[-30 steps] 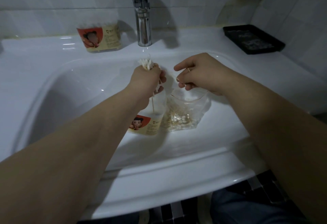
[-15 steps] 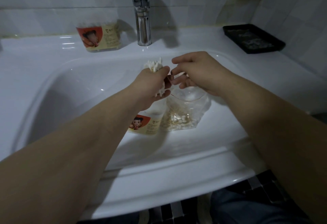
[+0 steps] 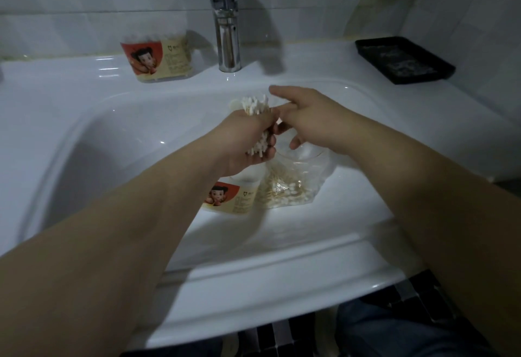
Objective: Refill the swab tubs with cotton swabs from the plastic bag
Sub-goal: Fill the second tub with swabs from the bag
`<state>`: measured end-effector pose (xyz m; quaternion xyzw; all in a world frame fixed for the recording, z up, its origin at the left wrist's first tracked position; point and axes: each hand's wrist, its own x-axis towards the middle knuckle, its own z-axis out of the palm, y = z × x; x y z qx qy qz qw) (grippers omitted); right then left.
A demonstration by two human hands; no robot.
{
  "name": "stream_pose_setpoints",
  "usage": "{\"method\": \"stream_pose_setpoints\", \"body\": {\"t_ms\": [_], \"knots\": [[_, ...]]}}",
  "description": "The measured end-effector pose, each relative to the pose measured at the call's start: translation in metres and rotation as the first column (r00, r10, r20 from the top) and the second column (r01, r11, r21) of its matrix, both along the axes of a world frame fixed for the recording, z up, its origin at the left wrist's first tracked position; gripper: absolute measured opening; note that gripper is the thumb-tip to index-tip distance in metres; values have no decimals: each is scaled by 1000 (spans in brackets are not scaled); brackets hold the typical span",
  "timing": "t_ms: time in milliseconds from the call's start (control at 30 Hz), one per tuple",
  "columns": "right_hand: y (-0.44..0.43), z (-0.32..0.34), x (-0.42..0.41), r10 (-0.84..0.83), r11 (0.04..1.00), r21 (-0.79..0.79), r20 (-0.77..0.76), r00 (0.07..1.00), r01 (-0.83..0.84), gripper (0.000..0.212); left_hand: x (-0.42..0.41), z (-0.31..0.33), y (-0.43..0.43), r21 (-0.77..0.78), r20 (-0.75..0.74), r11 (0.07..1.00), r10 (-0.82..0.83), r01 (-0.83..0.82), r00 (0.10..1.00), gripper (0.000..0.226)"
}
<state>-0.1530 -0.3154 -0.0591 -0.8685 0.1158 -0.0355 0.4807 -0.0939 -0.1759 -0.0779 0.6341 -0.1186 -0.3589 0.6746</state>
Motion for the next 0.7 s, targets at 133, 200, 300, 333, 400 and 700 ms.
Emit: {"method": "stream_pose_setpoints", "body": {"t_ms": [133,200,300,333,400,700], "knots": [[-4,2,1,-20,1000,25,77,997,18,46,-1,-1,0,42,28,999,-13,12,1000,13],[-3,3,-1,43,999,13,66,997,-43,51,-2,-1,0,44,35,999,-29,28,999,10],[-5,2,-1,52,998,-19,36,998,-51,53,-3,-2,-1,57,51,998,-44,41,998,9],[-7,2,0,39,999,-24,38,999,-38,52,-4,-2,-1,57,55,997,-51,48,997,8],[-10,1,2,25,999,-27,50,998,-23,52,-4,-3,-1,55,55,997,-52,49,997,10],[-8,2,-1,97,988,-124,11,995,-95,63,-3,-2,1,60,76,997,-53,48,996,8]]}}
